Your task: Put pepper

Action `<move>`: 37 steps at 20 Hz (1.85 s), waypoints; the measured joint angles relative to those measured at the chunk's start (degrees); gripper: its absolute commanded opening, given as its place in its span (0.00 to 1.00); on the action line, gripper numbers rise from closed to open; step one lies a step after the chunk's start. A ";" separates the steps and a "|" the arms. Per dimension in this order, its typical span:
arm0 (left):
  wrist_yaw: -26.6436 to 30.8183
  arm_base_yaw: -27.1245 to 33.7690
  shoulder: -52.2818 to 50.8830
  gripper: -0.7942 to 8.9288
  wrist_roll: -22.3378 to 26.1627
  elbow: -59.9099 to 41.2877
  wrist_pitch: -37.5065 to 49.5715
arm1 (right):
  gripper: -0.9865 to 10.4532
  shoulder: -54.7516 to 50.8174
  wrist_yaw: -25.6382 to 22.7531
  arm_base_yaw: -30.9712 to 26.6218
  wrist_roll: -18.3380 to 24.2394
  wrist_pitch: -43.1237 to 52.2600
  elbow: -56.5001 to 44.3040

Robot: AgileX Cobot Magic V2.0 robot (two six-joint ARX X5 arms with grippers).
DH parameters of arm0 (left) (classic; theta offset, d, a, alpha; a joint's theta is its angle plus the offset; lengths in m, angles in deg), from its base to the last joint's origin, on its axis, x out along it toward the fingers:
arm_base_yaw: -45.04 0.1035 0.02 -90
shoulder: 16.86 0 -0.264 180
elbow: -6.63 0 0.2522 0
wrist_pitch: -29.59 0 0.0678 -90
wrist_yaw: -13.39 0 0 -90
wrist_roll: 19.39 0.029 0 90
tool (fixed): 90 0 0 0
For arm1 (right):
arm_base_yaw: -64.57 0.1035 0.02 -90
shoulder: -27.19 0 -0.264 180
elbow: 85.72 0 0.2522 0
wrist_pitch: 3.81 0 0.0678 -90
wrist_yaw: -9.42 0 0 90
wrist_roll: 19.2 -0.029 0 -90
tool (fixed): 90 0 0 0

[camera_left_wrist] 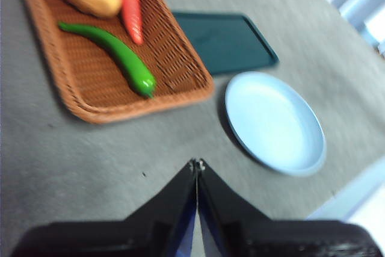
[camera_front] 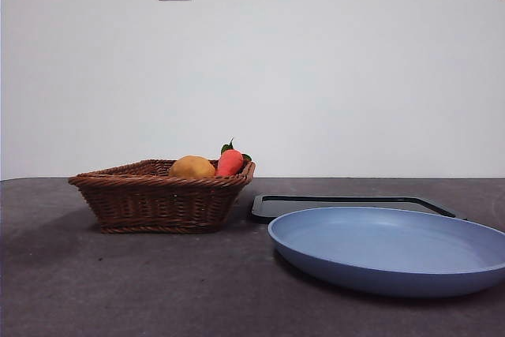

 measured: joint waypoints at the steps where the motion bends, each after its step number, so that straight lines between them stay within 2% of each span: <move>1: -0.07 -0.04 0.02 0.09 0.81 0.09 0.00 | 0.09 -0.04 0.00 0.00 0.90 -0.28 0.02; 2: -0.07 -0.04 0.02 0.10 1.14 0.09 0.20 | 0.10 -0.07 -0.02 0.00 1.38 -0.35 0.02; 3: -0.07 -0.04 0.07 0.18 1.36 0.11 0.72 | 0.13 -0.07 -0.02 0.00 1.60 -0.33 0.02; 5: -0.04 -0.04 0.07 0.42 1.40 0.11 0.87 | 0.27 -0.07 -0.02 0.00 1.57 -0.35 0.02; 6: -0.07 -0.04 0.07 0.47 1.49 0.11 0.90 | 0.34 -0.07 -0.04 0.00 1.51 -0.37 0.02; 7: -0.07 -0.04 0.07 0.48 1.57 0.11 0.96 | 0.37 -0.07 -0.04 0.00 1.16 -0.37 0.02; 15: -0.15 -0.04 0.07 0.48 1.60 0.11 1.09 | 0.37 3.04 -0.20 0.00 -0.17 -1.70 0.04; 19: -1.11 -0.04 0.07 0.48 1.55 0.11 1.09 | 0.37 10.49 -0.20 0.00 -0.20 -1.29 0.07; 21: -2.89 -0.04 0.07 0.48 1.55 0.11 1.27 | 0.37 14.75 -0.20 0.00 -0.35 1.01 0.07; 29: -3.17 -0.04 0.07 0.48 1.55 0.11 1.29 | 0.37 33.46 -2.40 0.00 -0.17 9.22 0.07; 37: -3.15 -0.04 0.07 0.48 1.55 0.11 1.29 | 0.33 44.63 -3.23 0.39 1.49 13.40 0.09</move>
